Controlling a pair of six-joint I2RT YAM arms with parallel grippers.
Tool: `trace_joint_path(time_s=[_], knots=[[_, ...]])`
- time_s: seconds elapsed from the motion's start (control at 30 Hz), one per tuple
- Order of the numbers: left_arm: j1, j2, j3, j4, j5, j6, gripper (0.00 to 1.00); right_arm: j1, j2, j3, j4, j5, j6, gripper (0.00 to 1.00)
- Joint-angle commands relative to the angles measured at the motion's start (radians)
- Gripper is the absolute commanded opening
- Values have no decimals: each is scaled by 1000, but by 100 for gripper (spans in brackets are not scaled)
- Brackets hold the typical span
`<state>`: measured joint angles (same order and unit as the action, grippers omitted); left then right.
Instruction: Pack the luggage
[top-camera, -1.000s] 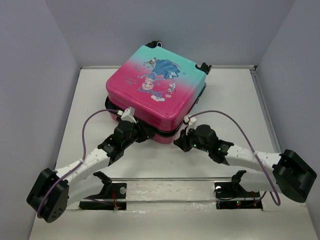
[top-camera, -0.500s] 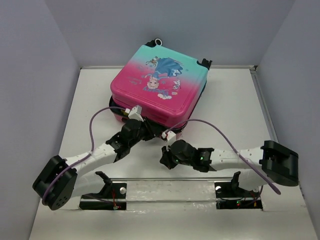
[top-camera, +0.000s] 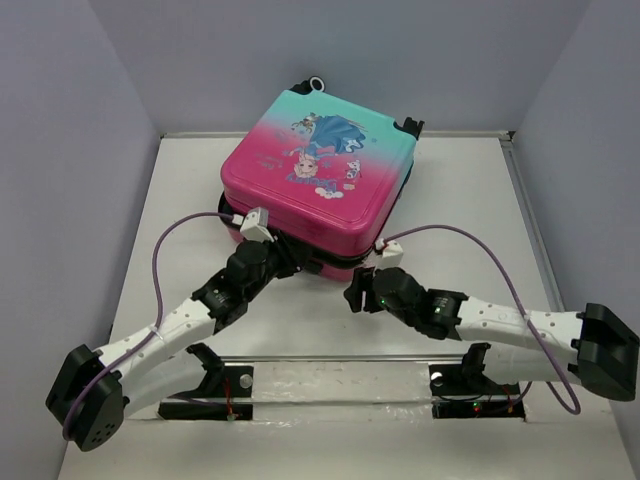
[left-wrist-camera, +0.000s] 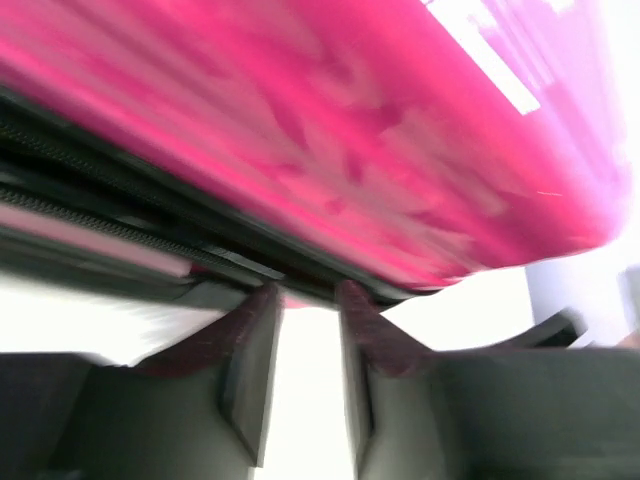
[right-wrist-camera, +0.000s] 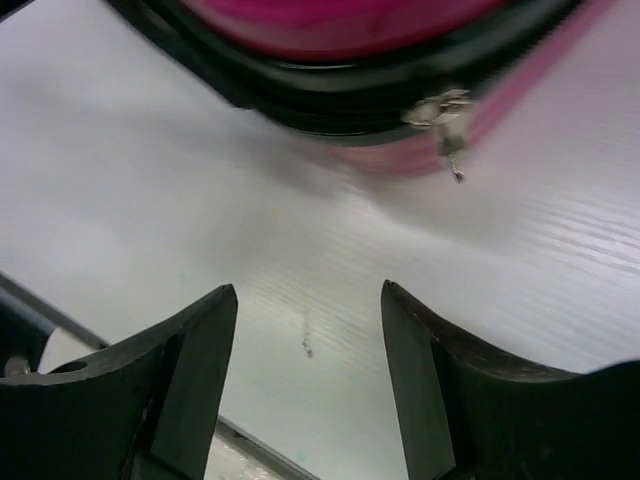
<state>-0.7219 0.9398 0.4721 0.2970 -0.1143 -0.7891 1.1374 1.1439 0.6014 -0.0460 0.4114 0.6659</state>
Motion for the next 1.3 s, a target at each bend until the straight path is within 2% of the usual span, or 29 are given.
trace_joint_path(time_s=[0.0,0.1,0.13,0.2,0.3,0.5,0.7,0.87,0.9,1.0,1.17,1.27], knots=[[2,-29,0,-67,-73,31,47,-114,-70,-54,-58,50,28,65],[15,-32,-12,-76,-74,33,50,-185,-87,-81,42,-11,-87,64],[19,-18,-10,-78,-76,34,50,-224,-87,-100,134,-73,-170,64],[35,-1,2,-78,-71,42,50,-237,-78,-100,201,-140,-288,65],[52,34,23,-58,-70,50,50,-284,-53,-83,268,-201,-372,65],[85,128,65,-6,-41,65,50,-369,11,-103,443,-309,-426,64],[96,192,79,56,-31,59,48,-369,63,-106,577,-336,-445,48],[96,221,83,99,-22,53,47,-369,102,-110,638,-378,-424,27],[96,226,83,106,-15,51,46,-369,106,-118,656,-382,-422,20],[96,237,80,128,-8,44,41,-369,100,-153,705,-390,-391,8],[95,247,76,163,5,30,28,-338,19,-195,683,-404,-330,7],[93,267,79,186,22,18,26,-234,7,-172,594,-353,-312,7]])
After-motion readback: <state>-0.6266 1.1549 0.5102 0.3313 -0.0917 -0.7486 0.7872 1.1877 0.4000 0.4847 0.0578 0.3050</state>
